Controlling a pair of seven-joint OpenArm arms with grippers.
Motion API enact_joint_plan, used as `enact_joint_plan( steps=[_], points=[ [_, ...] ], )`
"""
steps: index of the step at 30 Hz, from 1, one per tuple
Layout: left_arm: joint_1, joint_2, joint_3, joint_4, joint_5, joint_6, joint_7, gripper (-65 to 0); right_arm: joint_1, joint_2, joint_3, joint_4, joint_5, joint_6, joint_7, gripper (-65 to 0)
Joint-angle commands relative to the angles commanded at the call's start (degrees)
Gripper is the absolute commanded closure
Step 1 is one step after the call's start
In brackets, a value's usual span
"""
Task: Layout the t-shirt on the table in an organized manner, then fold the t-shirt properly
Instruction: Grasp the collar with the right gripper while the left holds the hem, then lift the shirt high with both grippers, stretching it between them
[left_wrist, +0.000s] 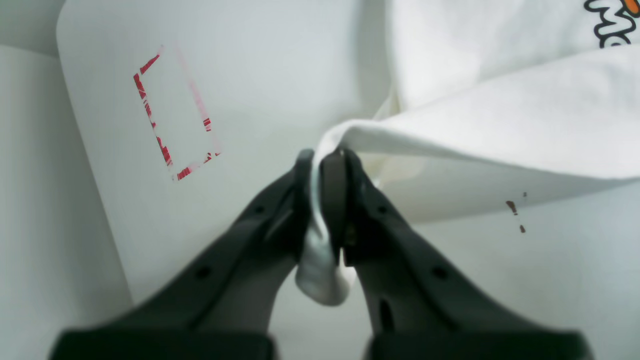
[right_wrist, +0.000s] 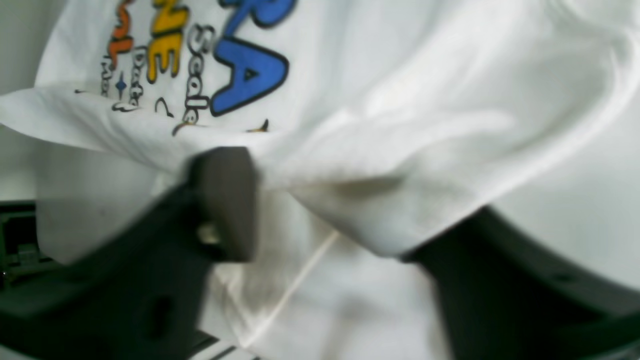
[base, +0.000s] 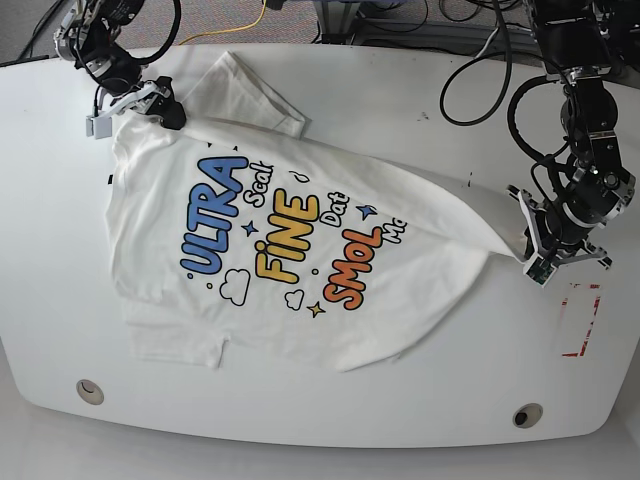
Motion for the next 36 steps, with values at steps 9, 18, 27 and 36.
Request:
enact_joint_plan(
  steps=[9, 18, 27, 36],
  points=[
    [0.0, 0.09, 0.0, 0.18, 0.0, 0.0, 0.0, 0.0, -0.62, 0.18, 0.26, 7.74, 0.0, 0.0, -0.7, 0.0],
    [-0.35, 0.09, 0.09, 2.73, -0.09, 0.0, 0.0, 0.0, -0.09, 0.35, 0.44, 21.89, 0.09, 0.0, -6.68, 0.0],
    [-4.66, 0.18, 0.0, 6.51, -0.18, 0.0, 0.0, 0.0, 4.84, 6.07, 0.26, 23.65, 0.09, 0.0, -6.77, 0.0],
    [-15.91, 3.08, 0.0, 6.59, 0.09, 0.0, 0.18, 0.0, 15.74, 15.21, -0.88, 19.69, -0.09, 0.0, -6.77, 0.0]
  ],
)
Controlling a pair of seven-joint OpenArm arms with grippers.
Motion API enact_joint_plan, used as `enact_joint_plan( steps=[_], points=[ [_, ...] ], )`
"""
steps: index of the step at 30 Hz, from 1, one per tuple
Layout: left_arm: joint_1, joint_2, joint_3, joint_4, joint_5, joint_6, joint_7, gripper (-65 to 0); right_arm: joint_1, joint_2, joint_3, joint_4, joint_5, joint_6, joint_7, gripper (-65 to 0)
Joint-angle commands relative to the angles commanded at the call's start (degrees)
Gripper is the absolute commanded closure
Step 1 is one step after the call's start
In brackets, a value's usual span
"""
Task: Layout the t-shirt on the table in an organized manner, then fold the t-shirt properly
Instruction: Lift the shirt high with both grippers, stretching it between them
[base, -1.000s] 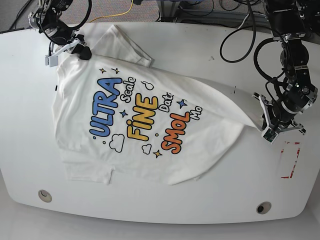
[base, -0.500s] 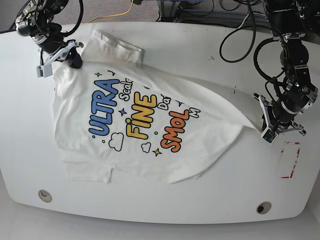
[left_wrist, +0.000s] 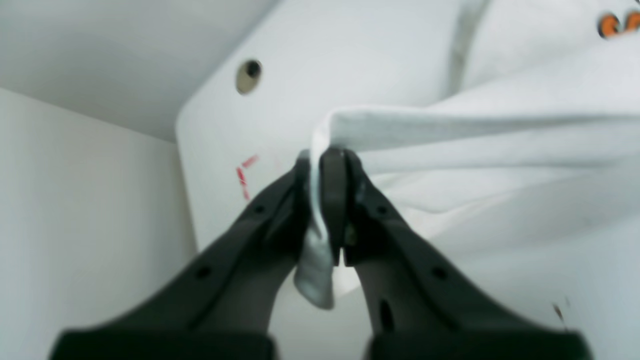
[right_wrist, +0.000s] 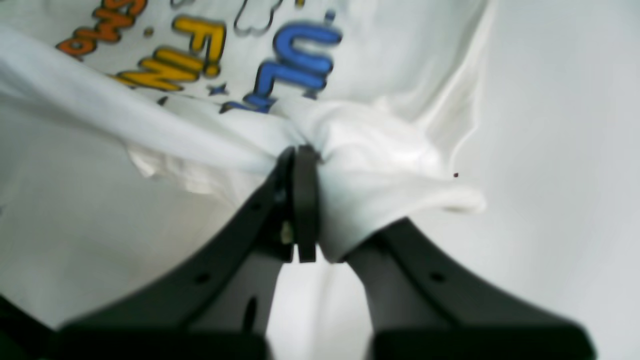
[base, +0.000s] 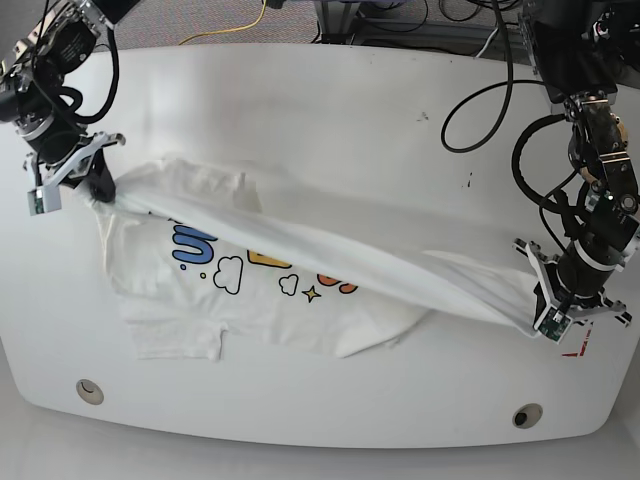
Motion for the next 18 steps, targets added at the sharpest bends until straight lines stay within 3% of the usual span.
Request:
enact_joint_plan(
  steps=[4, 10, 18],
  points=[
    [-6.07, 1.67, 0.79, -0.09, 0.0, 0.0, 0.09, 0.0, 7.65, 5.1, -4.04, -5.71, 0.0, 0.0, 0.0, 0.0],
    [-17.85, 3.52, 4.04, -0.18, 0.0, 4.44, 0.35, 0.0, 23.3, 12.48, -10.29, -16.53, -0.09, 0.0, 0.0, 0.0],
    [-35.87, 4.04, 4.31, -5.27, -0.09, 5.49, 3.87, 0.0, 46.24, 18.29, -20.92, -30.07, -0.09, 0.0, 0.0, 0.0]
  ],
)
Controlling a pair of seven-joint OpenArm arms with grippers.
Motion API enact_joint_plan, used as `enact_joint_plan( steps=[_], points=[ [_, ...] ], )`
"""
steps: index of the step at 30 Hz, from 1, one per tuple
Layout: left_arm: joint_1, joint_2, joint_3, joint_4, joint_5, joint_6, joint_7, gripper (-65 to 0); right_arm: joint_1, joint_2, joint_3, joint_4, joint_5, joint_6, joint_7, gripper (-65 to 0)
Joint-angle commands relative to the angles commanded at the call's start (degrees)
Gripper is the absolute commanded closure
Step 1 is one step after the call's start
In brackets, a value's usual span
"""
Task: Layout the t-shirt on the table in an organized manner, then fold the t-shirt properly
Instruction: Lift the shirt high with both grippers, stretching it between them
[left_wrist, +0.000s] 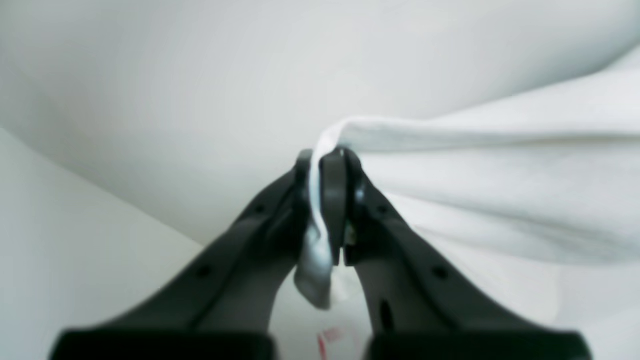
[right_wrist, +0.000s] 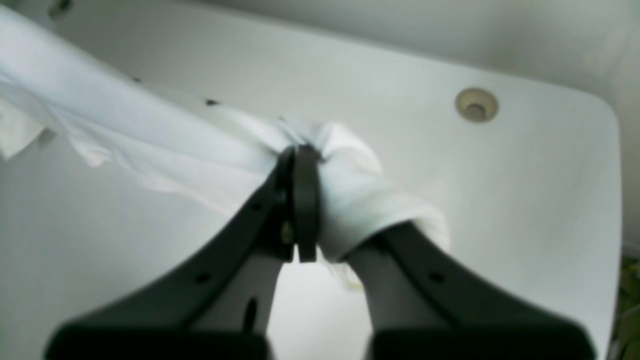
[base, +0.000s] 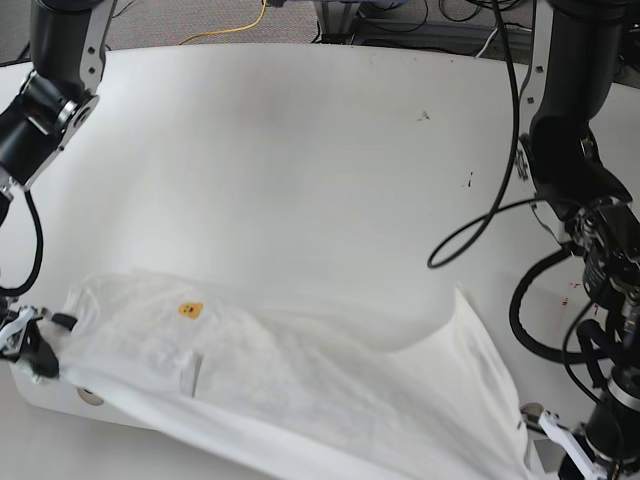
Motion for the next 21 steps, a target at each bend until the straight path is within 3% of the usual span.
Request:
enact_joint_plan(
  steps=[9, 16, 21],
  points=[
    [-17.76, -0.44, 0.0, -12.22, -0.26, 0.0, -0.18, 0.0, 19.43, 3.6, -10.37, -7.12, 0.0, 0.0, 0.0, 0.0],
    [-21.19, -0.44, 0.0, -15.03, -0.35, -0.09, 0.0, 0.0, 20.13, 5.63, -11.25, -7.03, 0.53, 0.0, -0.26, 0.0],
    [-19.25, -0.53, 0.0, -14.42, -0.44, -0.09, 1.05, 0.0, 16.53, 6.68, -10.99, -6.86, 3.87, 0.0, -2.64, 0.0]
  ],
)
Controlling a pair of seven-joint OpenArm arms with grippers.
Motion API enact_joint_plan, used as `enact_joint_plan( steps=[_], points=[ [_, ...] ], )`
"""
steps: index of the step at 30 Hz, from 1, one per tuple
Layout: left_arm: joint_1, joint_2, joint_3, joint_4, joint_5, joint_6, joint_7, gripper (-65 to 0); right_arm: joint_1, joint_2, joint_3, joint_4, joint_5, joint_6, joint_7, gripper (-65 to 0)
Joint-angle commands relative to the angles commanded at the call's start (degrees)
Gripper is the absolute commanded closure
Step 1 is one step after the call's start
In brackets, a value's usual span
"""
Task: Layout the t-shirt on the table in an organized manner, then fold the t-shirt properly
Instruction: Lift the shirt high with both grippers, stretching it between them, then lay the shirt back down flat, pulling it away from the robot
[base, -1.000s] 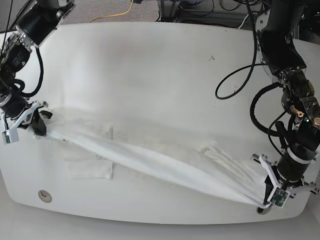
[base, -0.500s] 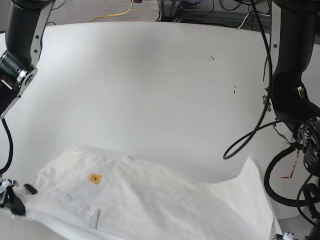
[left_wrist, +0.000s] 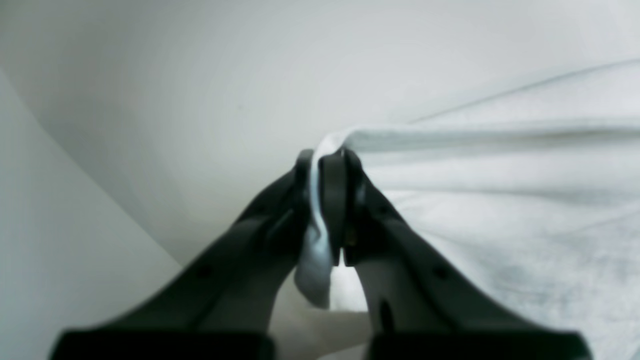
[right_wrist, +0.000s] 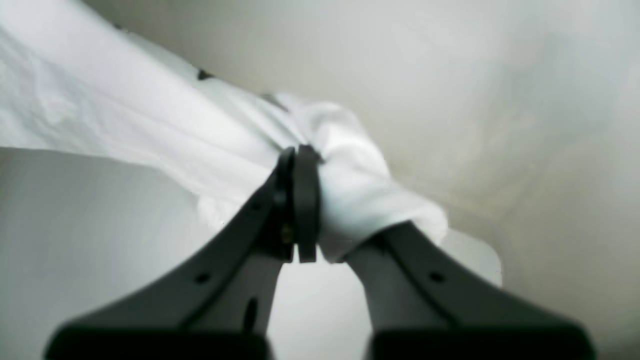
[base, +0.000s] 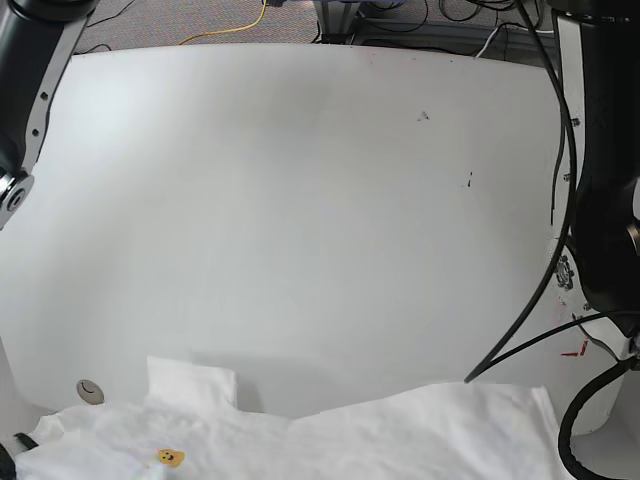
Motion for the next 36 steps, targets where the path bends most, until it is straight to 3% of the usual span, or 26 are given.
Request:
enact_joint_plan(
  steps=[5, 11, 16, 22, 28, 36],
  points=[
    [5.45, 0.09, 0.0, 4.84, 0.0, -0.09, 2.37, 0.0, -9.76, 2.55, 1.67, 3.96, 5.19, 0.0, 0.09, 0.0],
    [17.32, 0.18, -0.18, 12.22, 0.0, -0.09, 4.66, 0.0, -27.25, 2.29, 11.25, 10.64, 9.23, 0.0, 0.09, 0.0],
    [29.98, 0.18, -0.44, 17.14, -0.09, -0.09, 6.24, 0.0, -42.99, -1.23, 18.37, 14.86, 9.67, 0.0, 0.09, 0.0],
    [48.26, 0.35, -4.13, 21.45, -0.09, -0.09, 6.15, 0.0, -59.78, -8.0, 22.86, 21.27, 9.58, 0.0, 0.09, 0.0],
    [59.69, 0.53, -5.89, 21.8, -0.18, -0.18, 6.07, 0.0, -68.04, -13.19, 23.3, 22.77, 9.58, 0.0, 0.26, 0.0],
    [71.21, 0.53, -9.93, 21.8, -0.09, -5.01, 6.07, 0.0, -74.55, -16.09, 22.95, 22.77, 9.32, 0.0, 0.26, 0.0]
  ],
)
